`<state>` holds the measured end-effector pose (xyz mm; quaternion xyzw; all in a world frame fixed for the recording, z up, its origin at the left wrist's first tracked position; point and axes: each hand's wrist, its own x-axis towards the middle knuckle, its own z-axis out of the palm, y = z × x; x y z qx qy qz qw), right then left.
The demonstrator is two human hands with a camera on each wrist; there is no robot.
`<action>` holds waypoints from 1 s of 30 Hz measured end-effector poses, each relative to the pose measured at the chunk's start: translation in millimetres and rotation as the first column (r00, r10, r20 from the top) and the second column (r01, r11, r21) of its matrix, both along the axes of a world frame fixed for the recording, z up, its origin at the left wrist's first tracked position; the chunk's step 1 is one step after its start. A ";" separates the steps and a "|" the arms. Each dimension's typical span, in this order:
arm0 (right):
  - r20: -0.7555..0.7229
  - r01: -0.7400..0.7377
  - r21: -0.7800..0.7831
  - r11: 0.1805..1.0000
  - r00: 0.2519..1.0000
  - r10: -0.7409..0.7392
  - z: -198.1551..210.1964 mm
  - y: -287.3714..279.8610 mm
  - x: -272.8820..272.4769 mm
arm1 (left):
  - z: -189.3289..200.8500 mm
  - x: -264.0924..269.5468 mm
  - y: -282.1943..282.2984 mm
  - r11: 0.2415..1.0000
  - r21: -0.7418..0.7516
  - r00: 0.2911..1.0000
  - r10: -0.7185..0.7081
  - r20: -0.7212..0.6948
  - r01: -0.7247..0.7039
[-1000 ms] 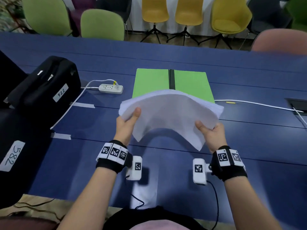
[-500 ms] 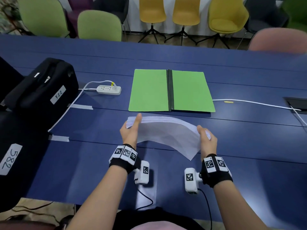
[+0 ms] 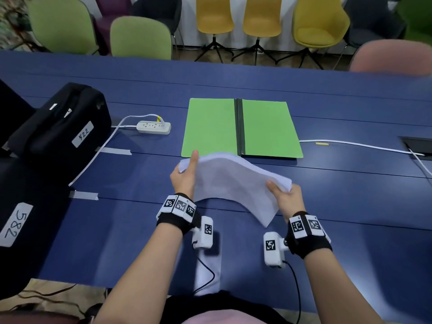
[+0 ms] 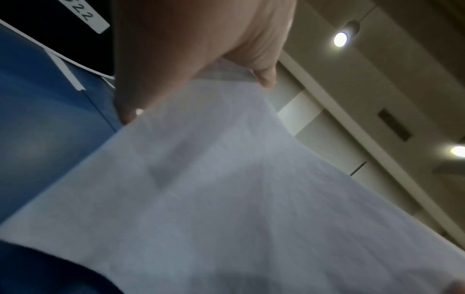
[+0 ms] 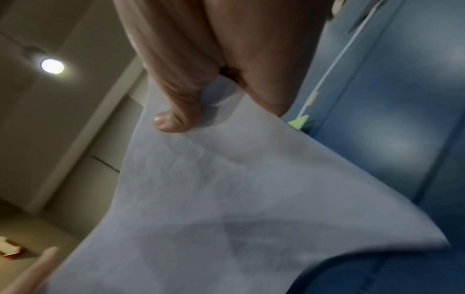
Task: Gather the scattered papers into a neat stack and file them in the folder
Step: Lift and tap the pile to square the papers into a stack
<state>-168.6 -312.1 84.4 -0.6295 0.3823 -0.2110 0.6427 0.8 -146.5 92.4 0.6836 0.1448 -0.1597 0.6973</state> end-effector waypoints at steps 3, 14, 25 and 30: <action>0.150 -0.017 -0.052 0.998 0.988 0.025 18.3 0.6 6.0 | 14.4 2.2 -1.9 0.982 -0.083 0.982 0.175 0.069 -0.169; -0.053 -0.223 -0.162 0.961 0.975 0.217 -1.4 1.0 -2.2 | -22.8 5.6 20.8 0.980 0.058 0.982 0.188 0.024 -0.190; -0.785 -0.710 -0.517 0.478 0.616 0.066 44.4 -3.2 18.2 | -3.5 14.2 22.8 0.920 0.255 0.953 0.273 0.131 -0.298; -0.779 -0.786 -0.518 0.338 0.596 0.195 44.8 33.3 30.7 | 25.5 -6.1 3.3 0.906 0.375 0.938 0.063 0.340 -0.197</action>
